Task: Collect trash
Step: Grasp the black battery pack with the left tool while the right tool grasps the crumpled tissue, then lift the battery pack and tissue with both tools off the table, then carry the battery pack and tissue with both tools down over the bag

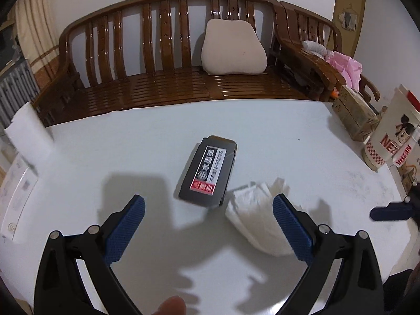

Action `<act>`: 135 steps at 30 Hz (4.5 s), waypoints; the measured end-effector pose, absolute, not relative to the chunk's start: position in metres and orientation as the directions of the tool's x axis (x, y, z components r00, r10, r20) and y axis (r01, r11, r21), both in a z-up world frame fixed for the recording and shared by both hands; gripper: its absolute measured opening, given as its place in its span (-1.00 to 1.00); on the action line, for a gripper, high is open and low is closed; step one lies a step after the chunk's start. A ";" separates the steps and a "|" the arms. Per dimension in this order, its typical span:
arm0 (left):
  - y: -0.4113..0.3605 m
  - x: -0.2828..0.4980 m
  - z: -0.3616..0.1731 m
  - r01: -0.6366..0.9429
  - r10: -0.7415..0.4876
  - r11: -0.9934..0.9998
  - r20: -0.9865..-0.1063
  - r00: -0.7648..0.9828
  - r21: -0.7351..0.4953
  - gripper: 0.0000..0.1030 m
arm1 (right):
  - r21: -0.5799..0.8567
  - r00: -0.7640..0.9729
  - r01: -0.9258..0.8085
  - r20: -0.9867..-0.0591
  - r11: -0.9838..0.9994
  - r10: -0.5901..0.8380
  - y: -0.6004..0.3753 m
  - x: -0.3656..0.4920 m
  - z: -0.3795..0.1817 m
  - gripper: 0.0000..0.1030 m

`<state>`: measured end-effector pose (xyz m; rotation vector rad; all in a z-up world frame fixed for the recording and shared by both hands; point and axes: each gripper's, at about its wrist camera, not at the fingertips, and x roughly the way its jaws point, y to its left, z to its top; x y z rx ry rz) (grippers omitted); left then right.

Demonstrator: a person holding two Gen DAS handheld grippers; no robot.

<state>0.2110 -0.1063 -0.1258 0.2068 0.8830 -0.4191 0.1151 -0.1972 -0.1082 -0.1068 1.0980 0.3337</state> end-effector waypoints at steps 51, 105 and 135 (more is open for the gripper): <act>-0.135 0.301 -0.189 0.473 -0.251 0.881 -0.857 0.450 -0.009 0.84 | 0.024 0.379 -0.261 -0.917 0.965 0.125 -0.189 0.191 -0.188 0.62; -0.106 0.269 -0.187 0.387 -0.195 0.922 -0.846 0.496 0.014 0.00 | 0.037 0.361 -0.283 -0.922 0.959 0.142 -0.212 0.173 -0.172 -0.75; -0.087 0.126 -0.081 0.351 -0.178 0.936 -0.805 0.566 0.040 -0.01 | 0.043 0.490 -0.310 -0.849 0.950 0.199 -0.235 0.075 -0.063 -0.77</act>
